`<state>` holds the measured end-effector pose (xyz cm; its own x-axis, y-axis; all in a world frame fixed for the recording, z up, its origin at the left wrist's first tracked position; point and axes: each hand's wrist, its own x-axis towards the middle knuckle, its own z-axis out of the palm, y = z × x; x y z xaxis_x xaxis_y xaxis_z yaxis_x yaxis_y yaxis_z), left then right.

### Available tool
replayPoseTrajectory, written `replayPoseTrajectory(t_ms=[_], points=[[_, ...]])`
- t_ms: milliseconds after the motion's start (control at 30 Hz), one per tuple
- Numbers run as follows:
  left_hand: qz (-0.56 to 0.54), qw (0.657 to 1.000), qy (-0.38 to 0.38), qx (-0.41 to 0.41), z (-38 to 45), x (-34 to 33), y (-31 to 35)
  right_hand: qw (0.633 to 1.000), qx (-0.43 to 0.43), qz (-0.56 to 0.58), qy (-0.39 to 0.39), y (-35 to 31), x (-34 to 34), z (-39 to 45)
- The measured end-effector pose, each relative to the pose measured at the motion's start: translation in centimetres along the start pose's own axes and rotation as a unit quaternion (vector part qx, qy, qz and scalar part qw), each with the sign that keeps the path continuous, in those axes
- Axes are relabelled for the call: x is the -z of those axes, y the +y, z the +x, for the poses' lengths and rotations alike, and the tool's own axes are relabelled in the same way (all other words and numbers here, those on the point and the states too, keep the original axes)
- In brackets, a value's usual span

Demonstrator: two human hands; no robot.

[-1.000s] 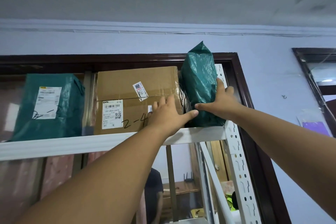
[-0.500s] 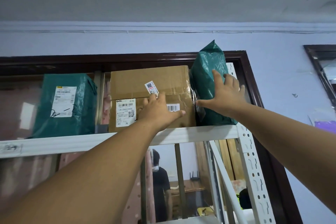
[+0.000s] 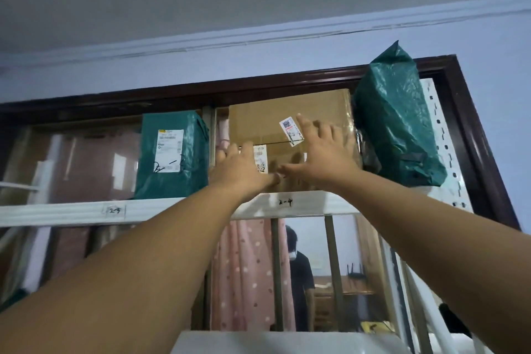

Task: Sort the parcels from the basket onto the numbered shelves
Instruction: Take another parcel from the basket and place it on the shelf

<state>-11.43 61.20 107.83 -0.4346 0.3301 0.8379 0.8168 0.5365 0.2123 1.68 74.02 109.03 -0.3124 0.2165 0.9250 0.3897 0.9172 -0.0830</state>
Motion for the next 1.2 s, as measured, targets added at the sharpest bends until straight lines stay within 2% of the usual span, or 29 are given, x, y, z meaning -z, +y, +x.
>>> replayPoseTrajectory(t_ms=[100, 300, 733, 1000, 1200], points=[[0.027, 0.999, 0.011, 0.019, -0.7, 1.4, -2.6, 0.999, 0.012, 0.029, 0.021, -2.1, -1.3, -0.3], [0.094, 0.992, 0.022, 0.078, -3.7, 3.7, -8.5, 0.992, 0.064, 0.106, -0.006, -7.7, -4.0, -1.9], [0.226, 0.948, 0.001, 0.224, -14.7, 12.1, -23.8, 0.940, 0.178, 0.258, -0.137, -24.7, -11.2, -9.9], [0.270, 0.900, -0.061, 0.336, -24.1, 16.7, -31.6, 0.872, 0.213, 0.344, -0.277, -33.5, -16.1, -17.5], [0.286, 0.864, -0.091, 0.404, -32.7, 17.4, -38.2, 0.816, 0.275, 0.347, -0.372, -38.9, -20.6, -24.4]])
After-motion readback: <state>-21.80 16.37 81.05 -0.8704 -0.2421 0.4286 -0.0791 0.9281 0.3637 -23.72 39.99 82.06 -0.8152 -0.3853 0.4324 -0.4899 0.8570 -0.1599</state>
